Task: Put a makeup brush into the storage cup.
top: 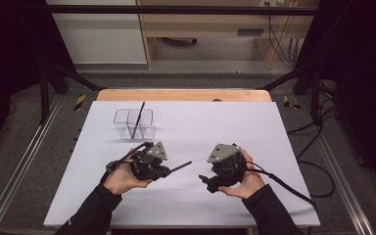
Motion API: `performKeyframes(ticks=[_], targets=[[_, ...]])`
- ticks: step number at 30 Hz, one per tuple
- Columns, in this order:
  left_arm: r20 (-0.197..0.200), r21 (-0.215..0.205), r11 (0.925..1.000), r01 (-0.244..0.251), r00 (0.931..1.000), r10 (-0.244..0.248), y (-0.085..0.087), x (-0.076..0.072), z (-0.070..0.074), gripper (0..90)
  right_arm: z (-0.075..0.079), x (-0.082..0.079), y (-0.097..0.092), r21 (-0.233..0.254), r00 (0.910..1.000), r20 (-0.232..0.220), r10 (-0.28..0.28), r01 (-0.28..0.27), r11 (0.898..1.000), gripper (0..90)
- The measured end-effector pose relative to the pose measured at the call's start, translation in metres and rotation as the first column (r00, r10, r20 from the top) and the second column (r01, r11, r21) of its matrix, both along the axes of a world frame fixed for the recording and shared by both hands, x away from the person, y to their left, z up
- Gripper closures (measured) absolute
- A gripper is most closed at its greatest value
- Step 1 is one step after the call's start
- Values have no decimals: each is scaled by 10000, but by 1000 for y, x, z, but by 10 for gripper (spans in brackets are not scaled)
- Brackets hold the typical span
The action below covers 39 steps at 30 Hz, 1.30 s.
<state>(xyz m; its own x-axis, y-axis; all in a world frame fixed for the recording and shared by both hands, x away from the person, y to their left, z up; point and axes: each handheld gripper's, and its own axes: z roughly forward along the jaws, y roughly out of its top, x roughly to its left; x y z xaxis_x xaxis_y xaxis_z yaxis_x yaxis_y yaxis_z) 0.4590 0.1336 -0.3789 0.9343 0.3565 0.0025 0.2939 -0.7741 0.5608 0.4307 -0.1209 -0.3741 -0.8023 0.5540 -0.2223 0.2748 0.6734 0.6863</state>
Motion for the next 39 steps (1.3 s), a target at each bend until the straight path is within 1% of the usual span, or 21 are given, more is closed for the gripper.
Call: performKeyframes(ticks=[1,2,3,7,8,11,13,16,17,18,20,21,23,27,34,36,39], targets=[[0,0,10000,0,10000,0,0,0,0,836,0,0,0,0,10000,0,0,0,10000,78],[-49,-18,10000,22,10000,-23,-1,0,0,836,0,0,1,-54,9999,23,101,-101,9999,79],[-70,22,10000,87,9999,-87,-1,1,0,835,1,-2,5,-244,9995,76,322,-320,9992,80],[-31,27,9997,227,9997,-227,-3,1,3,835,2,-3,10,-458,9976,203,662,-653,9968,79],[-36,13,9994,346,9994,-346,-4,1,5,835,2,-3,11,-499,9971,212,732,-721,9961,78],[-48,49,9989,469,9989,-468,-5,1,6,835,3,-5,15,-650,9949,289,970,-950,9934,77],[-59,81,9986,530,9986,-530,-7,1,7,835,4,-5,17,-735,9934,320,1101,-1076,9915,78],[-97,206,9978,638,9979,-636,-9,1,7,835,5,-7,19,-983,9907,464,1283,-1233,9875,84],[-97,206,9978,638,9979,-636,-9,1,7,836,5,-7,19,-983,9907,464,1283,-1233,9875,84],[-81,318,9968,739,9973,-736,-10,0,7,836,5,-8,21,-1185,9885,574,1397,-1322,9841,88],[-111,386,9958,834,9965,-830,-13,0,8,835,6,-9,23,-1395,9861,634,1537,-1437,9797,100],[-111,386,9958,834,9965,-830,-13,0,8,836,6,-9,23,-1395,9861,634,1537,-1437,9797,100],[-79,409,9947,938,9956,-936,-16,-1,10,835,7,-10,26,-1565,9833,700,1677,-1552,9754,100],[-56,438,9929,1105,9939,-1104,-19,-2,12,836,6,-11,30,-1707,9801,805,1816,-1659,9712,108],[-214,381,9900,1360,9906,-1352,-21,-1,17,835,8,-14,36,-2087,9681,1063,2269,-2014,9570,142],[-306,287,9898,1397,9898,-1388,-21,0,17,835,7,-14,37,-2148,9658,1068,2361,-2094,9539,153],[-395,310,9883,1492,9882,-1479,-21,1,18,835,6,-15,40,-2343,9620,1101,2498,-2192,9471,177]])
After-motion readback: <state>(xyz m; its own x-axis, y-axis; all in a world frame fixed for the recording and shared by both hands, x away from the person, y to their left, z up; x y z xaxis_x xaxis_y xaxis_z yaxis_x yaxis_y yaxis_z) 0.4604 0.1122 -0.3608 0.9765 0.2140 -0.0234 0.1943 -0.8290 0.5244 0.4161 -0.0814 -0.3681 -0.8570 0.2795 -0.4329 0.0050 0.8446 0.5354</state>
